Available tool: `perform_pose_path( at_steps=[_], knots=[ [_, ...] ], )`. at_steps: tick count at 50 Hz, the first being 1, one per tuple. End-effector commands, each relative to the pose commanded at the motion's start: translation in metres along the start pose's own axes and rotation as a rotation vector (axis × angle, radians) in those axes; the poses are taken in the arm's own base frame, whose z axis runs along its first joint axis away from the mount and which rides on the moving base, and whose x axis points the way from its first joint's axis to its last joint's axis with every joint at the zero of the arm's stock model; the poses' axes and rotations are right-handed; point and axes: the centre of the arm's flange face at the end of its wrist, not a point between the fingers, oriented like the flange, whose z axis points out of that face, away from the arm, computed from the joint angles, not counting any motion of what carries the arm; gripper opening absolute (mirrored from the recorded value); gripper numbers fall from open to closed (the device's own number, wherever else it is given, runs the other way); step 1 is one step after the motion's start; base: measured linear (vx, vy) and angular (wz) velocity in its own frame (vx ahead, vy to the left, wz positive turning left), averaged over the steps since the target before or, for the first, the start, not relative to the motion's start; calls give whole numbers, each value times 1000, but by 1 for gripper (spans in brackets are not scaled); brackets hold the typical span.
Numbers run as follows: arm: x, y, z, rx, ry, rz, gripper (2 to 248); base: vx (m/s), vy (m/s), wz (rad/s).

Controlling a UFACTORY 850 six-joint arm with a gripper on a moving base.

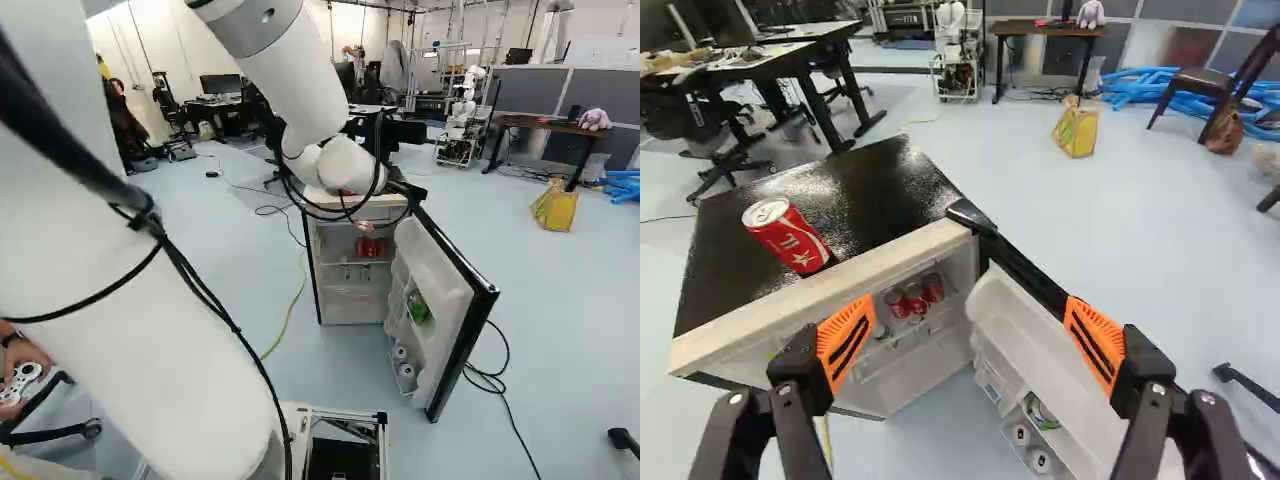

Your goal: Grab a drink from the fridge

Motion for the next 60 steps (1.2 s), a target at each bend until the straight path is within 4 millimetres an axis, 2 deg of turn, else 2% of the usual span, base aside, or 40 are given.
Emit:
perform_pose_path(
  at_steps=[38, 60],
  knots=[
    [23, 58, -16, -147, -144, 100, 247, 0, 0, 0],
    [38, 89, -18, -214, -235, 164, 247, 0, 0, 0]
  ],
)
